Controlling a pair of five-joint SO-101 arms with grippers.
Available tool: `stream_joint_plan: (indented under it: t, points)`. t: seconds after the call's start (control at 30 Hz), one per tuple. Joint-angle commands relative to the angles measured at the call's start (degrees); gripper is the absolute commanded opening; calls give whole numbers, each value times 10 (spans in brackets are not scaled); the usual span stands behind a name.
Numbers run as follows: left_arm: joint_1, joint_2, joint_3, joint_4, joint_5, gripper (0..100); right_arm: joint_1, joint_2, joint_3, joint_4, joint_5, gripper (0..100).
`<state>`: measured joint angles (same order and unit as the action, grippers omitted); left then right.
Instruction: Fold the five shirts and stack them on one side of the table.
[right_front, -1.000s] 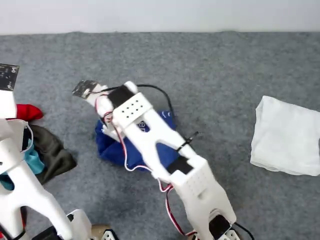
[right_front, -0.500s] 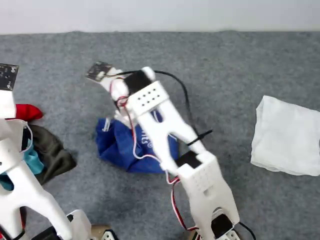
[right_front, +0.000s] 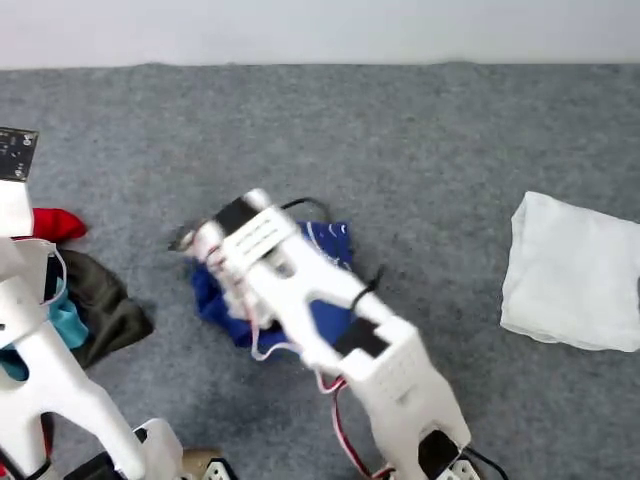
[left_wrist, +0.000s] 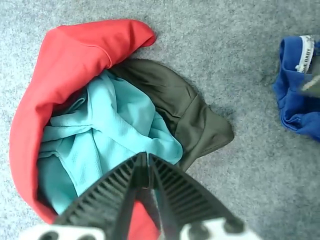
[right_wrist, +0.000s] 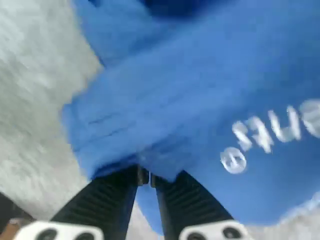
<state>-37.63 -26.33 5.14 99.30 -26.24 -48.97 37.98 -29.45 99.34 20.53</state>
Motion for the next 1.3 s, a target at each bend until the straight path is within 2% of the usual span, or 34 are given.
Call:
stream_joint_plan:
  t: [0.0,0.17,0.37,0.5,0.57,0.73,0.97,1.1,1.27]
  points:
    - [0,-18,-2,11,4,15,-36,12,-135,8,-23,10]
    - [0,-14,-2,11,4,15,-27,8,-217,37,-23,10]
    - [0,-14,-2,11,4,15,46,-63,-177,36,-18,10]
    - [0,-14,-2,11,4,15,81,-47,-141,34,2,10]
    - [0,-14,-2,11,4,15,75,-19,-139,33,1,10]
    - [-2,-18,-4,11,4,15,-10,44,-140,0,1,10]
    - [-95,-14,-6,3,-3,15,-109,58,-140,-14,1,10]
    - [-104,-16,-5,3,-25,15,-95,32,-167,5,4,10]
    - [-103,-17,-5,3,-25,15,-8,-5,-234,31,6,10]
